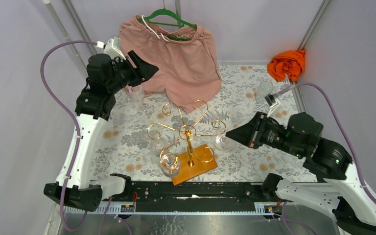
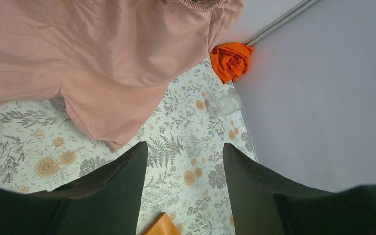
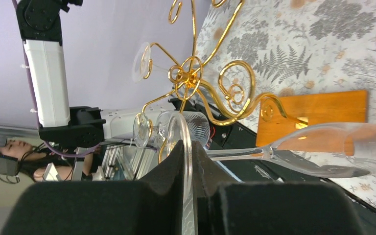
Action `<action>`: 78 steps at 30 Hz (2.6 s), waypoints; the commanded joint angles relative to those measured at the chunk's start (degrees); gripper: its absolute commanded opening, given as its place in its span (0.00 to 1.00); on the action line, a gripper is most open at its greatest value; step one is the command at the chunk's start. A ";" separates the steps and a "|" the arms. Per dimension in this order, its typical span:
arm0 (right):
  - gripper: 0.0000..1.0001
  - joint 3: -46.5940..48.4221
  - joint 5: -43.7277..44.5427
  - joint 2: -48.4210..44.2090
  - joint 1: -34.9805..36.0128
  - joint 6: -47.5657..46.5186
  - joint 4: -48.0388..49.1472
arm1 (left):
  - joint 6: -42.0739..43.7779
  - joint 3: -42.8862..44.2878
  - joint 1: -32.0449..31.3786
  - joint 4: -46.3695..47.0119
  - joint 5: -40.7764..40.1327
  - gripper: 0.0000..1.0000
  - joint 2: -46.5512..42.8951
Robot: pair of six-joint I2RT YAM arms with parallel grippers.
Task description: Take the wine glass off the wine glass rack
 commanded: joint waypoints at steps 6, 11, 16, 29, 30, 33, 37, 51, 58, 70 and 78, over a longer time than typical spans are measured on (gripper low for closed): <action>0.00 11.19 15.81 -1.27 0.40 -3.69 -11.49 | 0.92 -0.08 -0.39 0.95 0.31 0.66 -0.27; 0.00 18.57 21.98 4.10 0.40 -9.97 -11.05 | 0.25 0.28 -0.39 3.00 1.13 0.66 1.27; 0.00 29.16 29.64 13.04 0.39 -19.49 -9.00 | -1.16 0.94 -0.31 7.75 4.85 0.66 4.58; 0.00 55.01 22.91 33.55 0.33 -33.34 2.42 | -38.11 -6.35 8.23 67.11 34.47 0.67 18.03; 0.00 56.17 22.41 34.52 0.31 -33.68 2.90 | -39.76 -6.48 8.34 70.29 35.00 0.66 18.74; 0.00 58.27 19.77 36.72 0.23 -34.00 5.17 | -44.40 -6.93 8.59 77.58 35.52 0.66 20.60; 0.00 61.70 10.57 40.90 -5.93 -29.53 6.52 | -50.21 -7.95 9.62 86.37 35.43 0.67 22.74; 0.00 38.65 -40.05 50.81 -32.18 21.07 69.13 | -66.20 -10.02 14.04 107.36 35.22 0.67 28.93; 0.00 35.84 -40.18 57.54 -34.78 46.89 102.72 | -64.53 -11.91 14.16 106.79 35.13 0.67 28.16; 0.00 33.22 -34.01 65.76 -36.61 66.66 125.92 | -68.21 -12.89 14.31 113.42 32.90 0.67 28.58; 0.00 30.37 -33.16 65.59 -36.56 68.60 129.15 | -68.80 -12.41 14.33 113.75 32.67 0.68 28.65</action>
